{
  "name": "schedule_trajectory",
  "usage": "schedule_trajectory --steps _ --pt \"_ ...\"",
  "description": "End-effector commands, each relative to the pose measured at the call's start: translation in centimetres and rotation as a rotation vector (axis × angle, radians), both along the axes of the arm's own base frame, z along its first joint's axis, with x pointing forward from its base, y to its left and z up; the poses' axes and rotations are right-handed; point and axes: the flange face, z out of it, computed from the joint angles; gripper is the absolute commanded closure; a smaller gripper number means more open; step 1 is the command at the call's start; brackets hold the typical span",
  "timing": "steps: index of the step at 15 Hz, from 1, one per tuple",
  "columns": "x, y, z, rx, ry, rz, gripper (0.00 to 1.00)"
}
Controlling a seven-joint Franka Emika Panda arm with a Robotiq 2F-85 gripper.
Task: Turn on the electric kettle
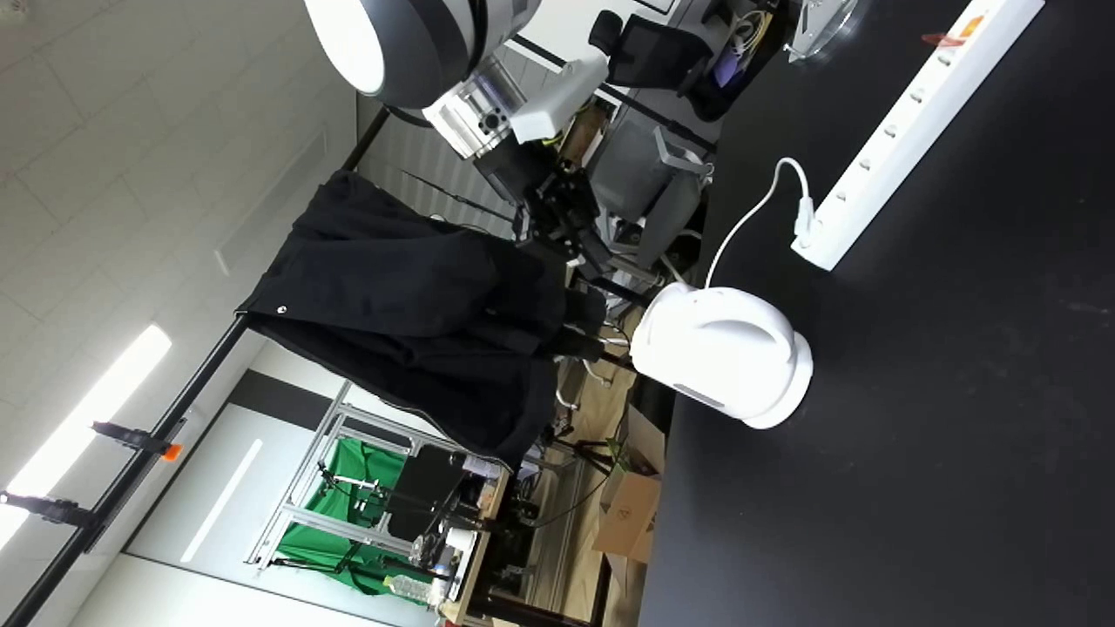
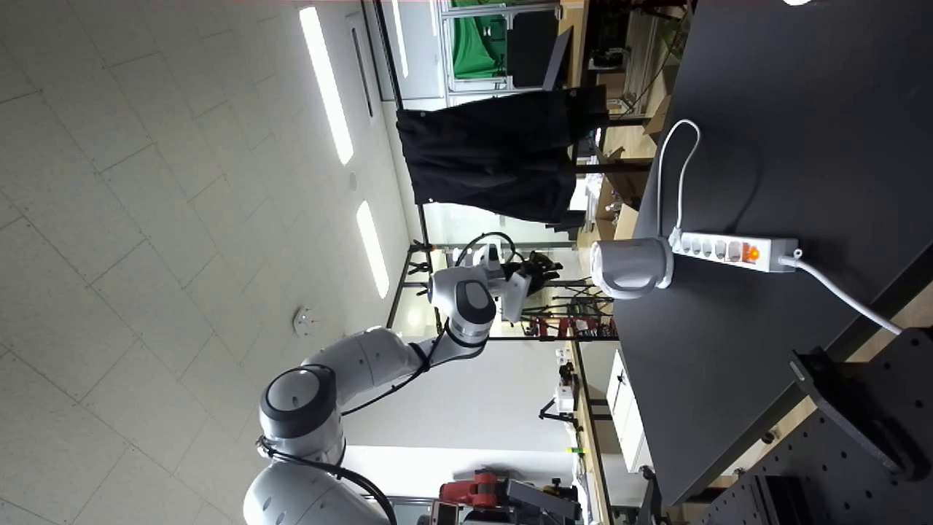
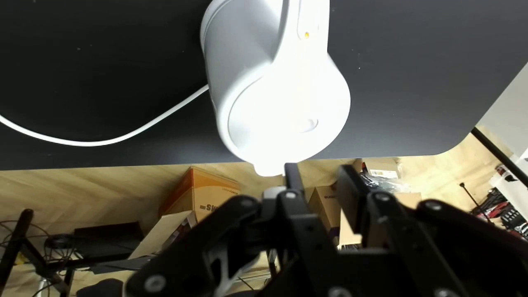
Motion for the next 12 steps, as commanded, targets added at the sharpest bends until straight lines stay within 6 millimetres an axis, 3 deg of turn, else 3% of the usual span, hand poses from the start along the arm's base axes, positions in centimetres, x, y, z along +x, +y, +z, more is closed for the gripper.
schedule_trajectory --steps 1,6,8,9,12 --pt "-1.2 -1.5 2.4 -0.033 0.033 -0.022 0.39" --pt "-1.7 -2.9 3.2 -0.059 0.091 -0.034 0.05" --pt "-1.8 -3.2 3.3 -0.071 0.107 -0.040 0.00" --pt "-1.1 -3.0 2.5 -0.058 0.084 -0.014 0.10" --pt "-1.2 -3.0 2.6 -0.067 0.095 -0.017 0.00"
